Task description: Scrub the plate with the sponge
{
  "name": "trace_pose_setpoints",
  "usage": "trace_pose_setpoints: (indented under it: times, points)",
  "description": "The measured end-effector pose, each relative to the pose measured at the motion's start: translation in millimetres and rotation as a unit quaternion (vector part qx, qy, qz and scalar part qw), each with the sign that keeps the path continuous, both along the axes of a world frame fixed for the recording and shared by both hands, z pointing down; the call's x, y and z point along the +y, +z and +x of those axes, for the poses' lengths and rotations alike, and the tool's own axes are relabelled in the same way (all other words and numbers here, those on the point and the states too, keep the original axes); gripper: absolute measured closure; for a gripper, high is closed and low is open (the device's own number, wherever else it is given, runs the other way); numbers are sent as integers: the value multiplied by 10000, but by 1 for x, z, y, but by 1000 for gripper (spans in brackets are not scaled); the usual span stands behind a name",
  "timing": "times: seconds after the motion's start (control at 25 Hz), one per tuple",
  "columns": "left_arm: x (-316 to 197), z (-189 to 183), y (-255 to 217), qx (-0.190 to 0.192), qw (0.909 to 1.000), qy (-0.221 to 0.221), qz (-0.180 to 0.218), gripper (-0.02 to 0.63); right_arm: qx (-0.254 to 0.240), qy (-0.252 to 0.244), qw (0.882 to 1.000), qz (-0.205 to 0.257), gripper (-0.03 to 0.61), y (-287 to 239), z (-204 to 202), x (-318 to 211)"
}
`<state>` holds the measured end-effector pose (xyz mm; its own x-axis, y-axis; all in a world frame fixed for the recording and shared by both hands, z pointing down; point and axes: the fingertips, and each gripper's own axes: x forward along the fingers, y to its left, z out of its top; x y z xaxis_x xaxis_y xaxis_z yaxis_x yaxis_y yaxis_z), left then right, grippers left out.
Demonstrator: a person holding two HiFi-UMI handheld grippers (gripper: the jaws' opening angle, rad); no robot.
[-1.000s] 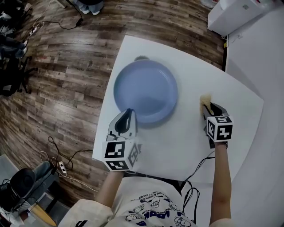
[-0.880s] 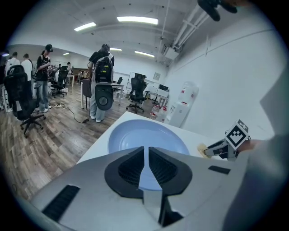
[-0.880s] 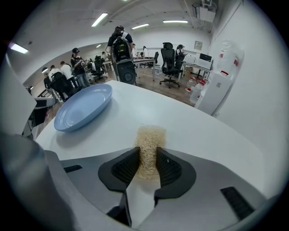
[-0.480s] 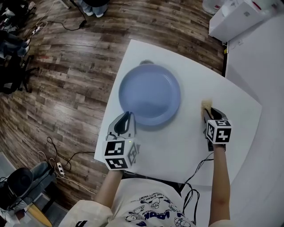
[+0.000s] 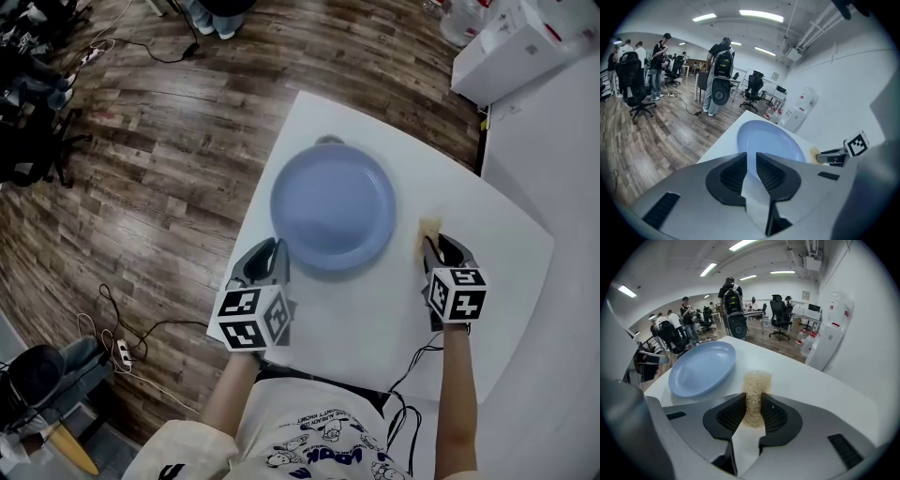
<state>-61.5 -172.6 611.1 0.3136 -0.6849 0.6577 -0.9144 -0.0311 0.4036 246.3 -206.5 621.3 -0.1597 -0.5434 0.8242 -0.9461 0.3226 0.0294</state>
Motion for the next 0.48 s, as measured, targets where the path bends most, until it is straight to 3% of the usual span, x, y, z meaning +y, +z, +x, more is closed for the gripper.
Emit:
trace_pose_setpoints:
  times: [0.12,0.48]
  points:
    - [-1,-6,4,209,9996,-119,-124,515,-233,-271,9993,105,476,-10,-33,-6]
    - [-12,-7,21,960,9936,-390,-452,459,-683,-651,9948,389,476,-39,-98,-23]
